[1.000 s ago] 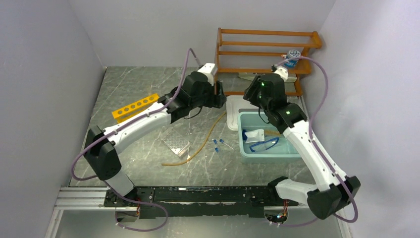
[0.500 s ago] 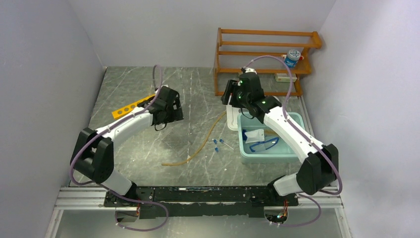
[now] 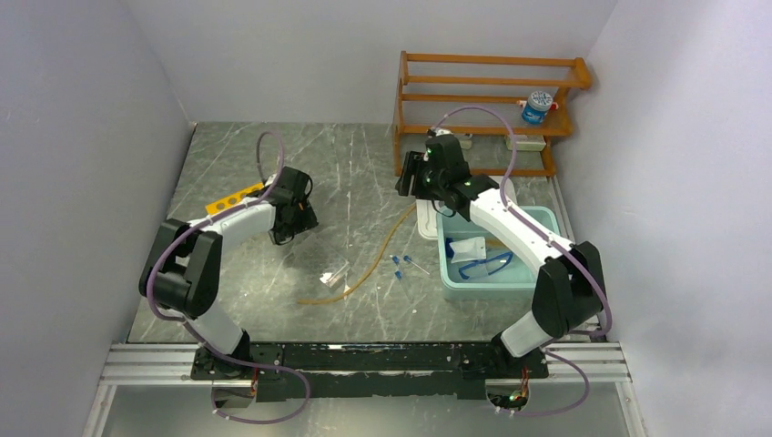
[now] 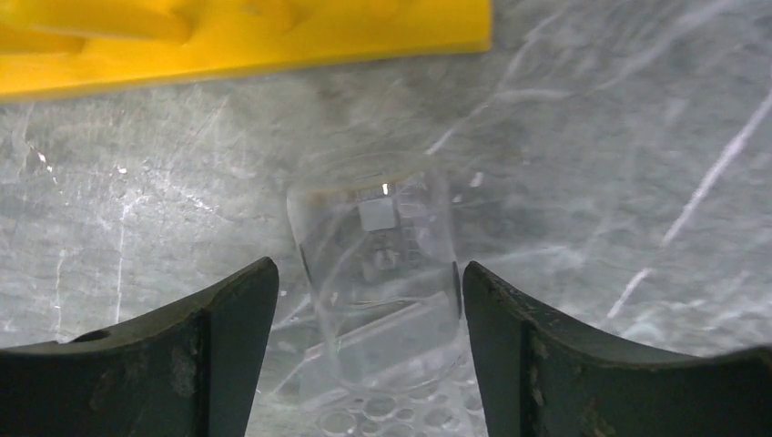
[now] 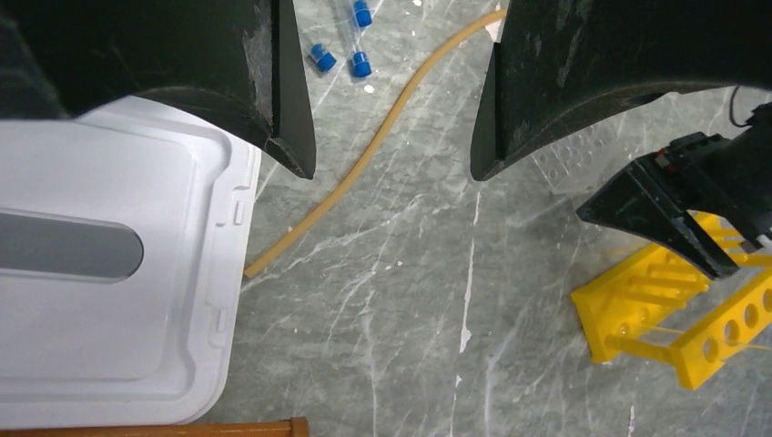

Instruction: Organize the chemistry lab equipment

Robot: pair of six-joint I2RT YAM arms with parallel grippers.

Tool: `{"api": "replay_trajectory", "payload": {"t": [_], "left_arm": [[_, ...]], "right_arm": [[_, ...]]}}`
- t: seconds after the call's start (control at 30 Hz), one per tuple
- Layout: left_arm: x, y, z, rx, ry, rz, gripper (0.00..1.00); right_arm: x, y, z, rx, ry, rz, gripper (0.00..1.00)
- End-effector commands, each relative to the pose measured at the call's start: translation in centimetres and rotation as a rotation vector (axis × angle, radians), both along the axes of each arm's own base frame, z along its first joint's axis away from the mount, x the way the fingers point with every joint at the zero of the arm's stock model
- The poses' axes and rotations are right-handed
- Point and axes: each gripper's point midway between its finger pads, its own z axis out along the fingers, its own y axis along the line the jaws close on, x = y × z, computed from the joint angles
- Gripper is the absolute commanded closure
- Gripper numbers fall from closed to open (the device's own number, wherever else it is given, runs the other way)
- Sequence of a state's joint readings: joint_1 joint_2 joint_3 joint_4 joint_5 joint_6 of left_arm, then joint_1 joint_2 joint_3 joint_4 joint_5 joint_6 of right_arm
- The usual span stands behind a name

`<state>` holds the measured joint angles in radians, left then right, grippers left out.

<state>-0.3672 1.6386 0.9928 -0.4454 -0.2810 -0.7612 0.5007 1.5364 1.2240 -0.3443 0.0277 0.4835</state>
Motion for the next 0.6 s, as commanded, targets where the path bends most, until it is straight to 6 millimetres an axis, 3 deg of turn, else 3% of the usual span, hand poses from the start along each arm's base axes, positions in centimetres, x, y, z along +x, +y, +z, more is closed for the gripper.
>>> {"api": "replay_trajectory", "payload": {"t": [0.0,0.17,0.27,0.4,0.57], "left_arm": [[0.9,0.2,-1.0,-0.040,-0.029,0.054,0.25],[1.6,-0.2,-1.7,-0.041,-0.023,0.023,0.41],[1.9,-0.5,-1.1,-0.052,-0.041,0.004,0.52],[2.4,-1.5,1.4,-0.106,-0.086,-0.022,0.55],[1.7,-5.6,5.7,-0.355,-0.105,-0.074,0.55]], "right_arm": [[0.9,1.4,1.5,0.025,-0.052,0.041,0.33],[1.1,2.0,1.1,0.023,-0.049,0.050,0.33],[1.0,2.3,1.0,0.039,-0.048,0.057,0.33],[0.5,3.0,0.8,0.084,-0.047,0.084,0.33],[-0.2,3.7,0.4,0.140,-0.037,0.099,0.33]]}}
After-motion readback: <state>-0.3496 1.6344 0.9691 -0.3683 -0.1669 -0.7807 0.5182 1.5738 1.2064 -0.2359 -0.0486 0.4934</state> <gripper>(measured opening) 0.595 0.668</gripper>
